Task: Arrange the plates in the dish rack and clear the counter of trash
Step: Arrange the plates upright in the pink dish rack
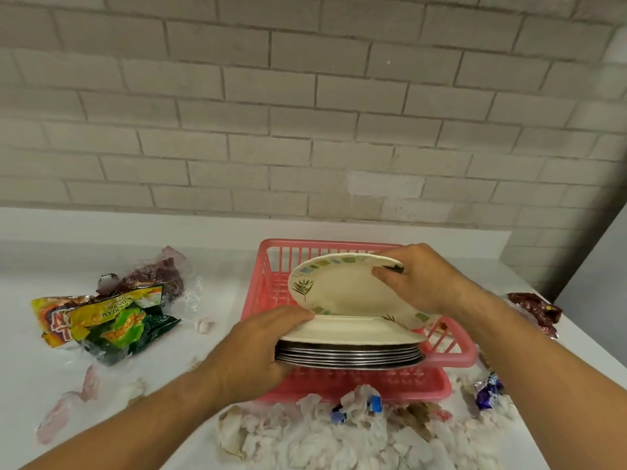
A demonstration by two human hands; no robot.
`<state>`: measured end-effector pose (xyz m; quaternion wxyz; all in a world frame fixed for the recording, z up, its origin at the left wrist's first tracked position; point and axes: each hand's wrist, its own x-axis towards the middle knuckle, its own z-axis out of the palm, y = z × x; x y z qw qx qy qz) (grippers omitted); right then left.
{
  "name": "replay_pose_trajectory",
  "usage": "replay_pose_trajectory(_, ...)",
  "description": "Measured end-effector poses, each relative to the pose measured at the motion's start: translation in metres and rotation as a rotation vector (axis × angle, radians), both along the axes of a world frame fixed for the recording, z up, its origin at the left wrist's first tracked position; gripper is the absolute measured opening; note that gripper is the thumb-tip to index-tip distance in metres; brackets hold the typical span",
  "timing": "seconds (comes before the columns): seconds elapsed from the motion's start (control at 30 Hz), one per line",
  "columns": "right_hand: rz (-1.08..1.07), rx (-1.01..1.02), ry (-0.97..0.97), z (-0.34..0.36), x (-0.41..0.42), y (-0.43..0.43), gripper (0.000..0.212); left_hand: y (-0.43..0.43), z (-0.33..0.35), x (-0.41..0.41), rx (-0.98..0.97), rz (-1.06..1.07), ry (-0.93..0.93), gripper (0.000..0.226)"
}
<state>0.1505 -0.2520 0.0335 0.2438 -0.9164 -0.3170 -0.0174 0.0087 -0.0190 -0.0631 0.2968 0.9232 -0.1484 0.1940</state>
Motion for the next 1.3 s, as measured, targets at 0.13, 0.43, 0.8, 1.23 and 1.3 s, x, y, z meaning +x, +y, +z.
replay_pose_trajectory(0.13, -0.056, 0.087, -0.032, 0.003, -0.004, -0.007, 0.019, -0.004, -0.018, 0.002, 0.043, 0.068, -0.227, 0.06)
replay_pose_trajectory(0.43, -0.217, 0.334, -0.063, 0.005, -0.014, -0.032, 0.016, -0.015, 0.057, 0.04, 0.109, -0.003, -0.251, 0.026)
replay_pose_trajectory(0.8, -0.363, 0.45, -0.153, -0.015, -0.022, -0.035, 0.026, 0.006, 0.179, 0.074, 1.114, -0.086, -0.218, 0.019)
replay_pose_trajectory(1.23, -0.445, 0.461, -0.141, -0.027, -0.028, -0.029, 0.025, 0.039, 0.138, 0.075, 1.4, -0.278, -0.462, 0.017)
replay_pose_trajectory(1.3, -0.436, 0.464, -0.139, -0.029, -0.031, -0.027, 0.024, 0.044, 0.125, 0.073, 1.292, -0.216, -0.451, 0.03)
